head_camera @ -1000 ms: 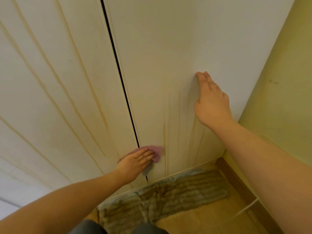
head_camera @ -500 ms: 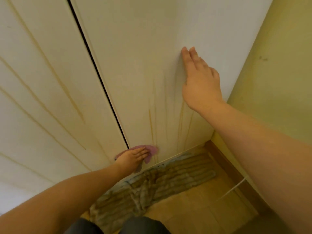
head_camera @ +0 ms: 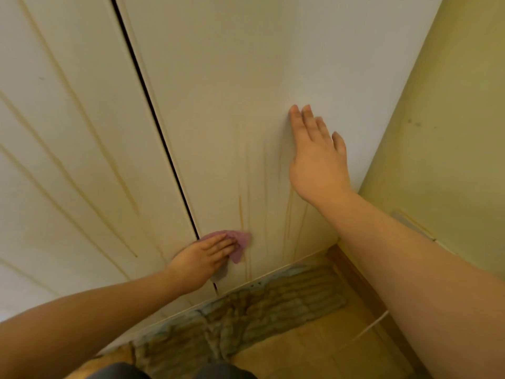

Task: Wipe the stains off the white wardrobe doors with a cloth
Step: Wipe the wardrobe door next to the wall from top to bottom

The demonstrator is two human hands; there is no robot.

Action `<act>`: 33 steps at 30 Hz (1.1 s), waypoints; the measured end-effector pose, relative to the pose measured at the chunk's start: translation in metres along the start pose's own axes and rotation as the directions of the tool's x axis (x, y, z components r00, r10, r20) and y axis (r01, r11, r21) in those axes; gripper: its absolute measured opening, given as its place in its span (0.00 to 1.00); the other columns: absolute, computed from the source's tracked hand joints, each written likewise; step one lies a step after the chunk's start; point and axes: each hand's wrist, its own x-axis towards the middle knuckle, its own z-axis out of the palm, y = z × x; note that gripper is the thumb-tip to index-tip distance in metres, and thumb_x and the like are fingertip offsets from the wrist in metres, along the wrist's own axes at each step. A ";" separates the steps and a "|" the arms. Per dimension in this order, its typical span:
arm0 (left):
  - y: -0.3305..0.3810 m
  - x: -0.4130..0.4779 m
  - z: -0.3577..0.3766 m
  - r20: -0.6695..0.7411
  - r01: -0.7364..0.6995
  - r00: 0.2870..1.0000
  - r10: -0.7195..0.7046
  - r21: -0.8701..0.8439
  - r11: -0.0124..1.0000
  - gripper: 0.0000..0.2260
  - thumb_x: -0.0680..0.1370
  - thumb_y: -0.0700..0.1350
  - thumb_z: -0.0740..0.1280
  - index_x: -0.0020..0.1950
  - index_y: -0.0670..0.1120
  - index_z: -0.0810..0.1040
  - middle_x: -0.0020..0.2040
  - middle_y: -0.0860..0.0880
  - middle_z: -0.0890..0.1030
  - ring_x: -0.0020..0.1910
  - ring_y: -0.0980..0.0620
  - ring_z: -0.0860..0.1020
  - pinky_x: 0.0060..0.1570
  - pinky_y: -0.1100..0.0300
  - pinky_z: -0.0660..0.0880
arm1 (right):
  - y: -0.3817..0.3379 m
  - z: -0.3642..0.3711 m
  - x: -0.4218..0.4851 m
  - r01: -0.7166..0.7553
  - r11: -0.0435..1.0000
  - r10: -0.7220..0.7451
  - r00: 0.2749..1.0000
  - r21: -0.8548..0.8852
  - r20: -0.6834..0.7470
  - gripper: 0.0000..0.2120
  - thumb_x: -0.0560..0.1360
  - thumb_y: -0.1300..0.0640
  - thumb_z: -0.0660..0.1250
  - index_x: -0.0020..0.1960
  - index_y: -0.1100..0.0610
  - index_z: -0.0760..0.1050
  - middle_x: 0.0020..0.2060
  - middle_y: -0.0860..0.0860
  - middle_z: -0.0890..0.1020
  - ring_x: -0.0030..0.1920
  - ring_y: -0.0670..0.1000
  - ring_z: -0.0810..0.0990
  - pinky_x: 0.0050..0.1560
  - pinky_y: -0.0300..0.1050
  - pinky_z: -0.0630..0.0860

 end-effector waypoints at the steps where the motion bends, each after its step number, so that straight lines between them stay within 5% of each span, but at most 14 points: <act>1: -0.009 -0.010 0.002 -0.185 0.035 0.982 -0.027 0.043 0.998 0.22 0.80 0.40 0.51 0.74 0.38 0.61 0.76 0.43 0.53 0.76 0.45 0.52 0.65 0.53 0.23 | 0.000 0.000 0.000 -0.004 1.000 0.004 1.000 0.000 0.007 0.35 0.75 0.67 0.50 0.76 0.50 0.38 0.76 0.49 0.42 0.75 0.50 0.43 0.72 0.50 0.42; 3: -0.038 -0.027 -0.012 -0.335 0.156 0.933 -0.132 0.046 0.987 0.23 0.73 0.43 0.53 0.63 0.41 0.77 0.66 0.43 0.74 0.73 0.44 0.61 0.73 0.50 0.40 | 0.000 -0.001 0.000 -0.006 1.000 0.006 1.000 0.005 0.012 0.36 0.75 0.67 0.50 0.76 0.50 0.38 0.76 0.48 0.42 0.75 0.50 0.42 0.72 0.49 0.41; 8: -0.055 -0.027 -0.038 -0.303 0.188 0.936 -0.181 -0.005 0.982 0.24 0.71 0.42 0.53 0.63 0.42 0.78 0.65 0.42 0.76 0.66 0.42 0.72 0.71 0.49 0.48 | 0.000 -0.002 0.002 0.000 1.000 0.001 1.000 0.014 -0.012 0.35 0.75 0.67 0.50 0.76 0.50 0.38 0.76 0.48 0.43 0.75 0.51 0.43 0.72 0.50 0.42; 10: -0.032 -0.016 -0.028 -0.162 0.054 0.986 -0.042 0.068 0.996 0.23 0.75 0.40 0.52 0.70 0.41 0.70 0.73 0.42 0.62 0.73 0.42 0.59 0.71 0.48 0.34 | 0.000 -0.003 0.001 -0.003 1.000 0.003 1.000 0.014 0.003 0.35 0.75 0.67 0.50 0.76 0.50 0.39 0.76 0.48 0.43 0.75 0.51 0.43 0.72 0.51 0.42; 13: -0.014 -0.008 -0.011 0.099 -0.169 0.983 0.154 0.166 0.972 0.23 0.83 0.40 0.49 0.78 0.42 0.49 0.76 0.45 0.38 0.74 0.46 0.35 0.55 0.54 0.19 | 0.000 -0.003 0.001 -0.001 1.000 0.001 1.000 0.029 0.007 0.36 0.75 0.68 0.50 0.76 0.50 0.39 0.76 0.49 0.43 0.75 0.52 0.43 0.72 0.51 0.42; 16: -0.020 -0.019 -0.012 0.065 -0.073 0.996 0.063 0.167 0.983 0.20 0.79 0.42 0.55 0.72 0.41 0.67 0.75 0.43 0.61 0.75 0.46 0.57 0.69 0.51 0.36 | 0.000 -0.002 -0.001 -0.001 0.999 0.001 1.000 0.036 0.003 0.36 0.74 0.69 0.50 0.76 0.50 0.39 0.76 0.48 0.42 0.75 0.52 0.43 0.72 0.51 0.42; 18: -0.034 -0.031 -0.016 -0.039 -0.049 0.998 0.057 0.183 0.982 0.21 0.70 0.47 0.55 0.55 0.44 0.83 0.60 0.44 0.79 0.62 0.46 0.77 0.72 0.50 0.57 | 0.000 -0.003 0.000 -0.003 0.999 0.003 1.000 0.033 0.004 0.36 0.74 0.69 0.50 0.76 0.50 0.38 0.76 0.48 0.42 0.75 0.52 0.43 0.72 0.51 0.43; 20: -0.034 -0.034 -0.010 -0.107 0.015 0.994 -0.001 0.127 0.992 0.24 0.68 0.47 0.52 0.52 0.44 0.84 0.58 0.43 0.81 0.59 0.45 0.79 0.71 0.47 0.56 | 0.000 -0.002 -0.001 -0.002 1.000 0.002 1.000 0.031 0.007 0.36 0.75 0.68 0.50 0.76 0.50 0.39 0.76 0.48 0.42 0.75 0.52 0.43 0.72 0.52 0.43; 22: -0.028 -0.025 -0.010 -0.114 -0.019 0.993 0.042 0.200 0.980 0.23 0.74 0.42 0.52 0.65 0.42 0.75 0.70 0.41 0.70 0.70 0.43 0.67 0.73 0.47 0.45 | 0.000 -0.003 0.000 0.006 0.999 -0.006 1.000 0.034 -0.003 0.35 0.75 0.68 0.50 0.76 0.50 0.39 0.76 0.48 0.43 0.75 0.52 0.44 0.72 0.51 0.43; 24: -0.012 -0.012 0.004 0.156 -0.160 0.978 0.138 0.140 0.977 0.23 0.80 0.40 0.51 0.76 0.38 0.56 0.77 0.41 0.49 0.76 0.43 0.45 0.66 0.50 0.29 | 0.000 -0.002 0.000 0.004 0.999 -0.004 1.000 0.038 -0.006 0.35 0.75 0.68 0.50 0.76 0.50 0.39 0.76 0.49 0.42 0.75 0.51 0.44 0.72 0.51 0.43; 27: 0.009 0.003 0.015 0.327 -0.255 0.922 0.209 0.105 0.961 0.25 0.82 0.42 0.52 0.77 0.38 0.48 0.78 0.43 0.43 0.76 0.45 0.38 0.64 0.52 0.27 | 0.001 0.000 0.001 0.016 1.000 -0.016 1.000 0.014 -0.009 0.35 0.75 0.68 0.50 0.76 0.51 0.38 0.76 0.49 0.42 0.75 0.50 0.45 0.72 0.50 0.42; 29: 0.013 0.004 0.030 0.229 -0.183 0.961 0.153 0.116 0.976 0.23 0.82 0.42 0.51 0.77 0.43 0.52 0.78 0.48 0.47 0.76 0.51 0.41 0.67 0.56 0.30 | 0.002 0.002 0.002 0.020 1.000 -0.020 1.000 0.022 0.002 0.36 0.75 0.68 0.50 0.76 0.51 0.37 0.76 0.49 0.41 0.75 0.48 0.46 0.72 0.50 0.42; 31: 0.006 -0.006 0.026 -0.089 0.025 0.996 -0.012 0.143 0.989 0.21 0.81 0.49 0.48 0.74 0.57 0.64 0.75 0.60 0.58 0.75 0.62 0.52 0.72 0.64 0.39 | 0.003 0.002 0.001 0.026 0.999 -0.027 0.999 0.038 0.017 0.37 0.74 0.69 0.51 0.76 0.51 0.36 0.76 0.50 0.41 0.75 0.47 0.48 0.72 0.49 0.41; 33: -0.007 -0.013 0.023 -0.234 0.123 0.968 -0.094 0.112 0.986 0.22 0.80 0.54 0.48 0.69 0.55 0.72 0.72 0.57 0.64 0.74 0.56 0.60 0.75 0.56 0.42 | 0.005 0.000 0.002 0.045 0.999 -0.046 0.999 0.024 0.017 0.37 0.74 0.69 0.51 0.76 0.51 0.36 0.76 0.50 0.41 0.75 0.47 0.47 0.72 0.48 0.41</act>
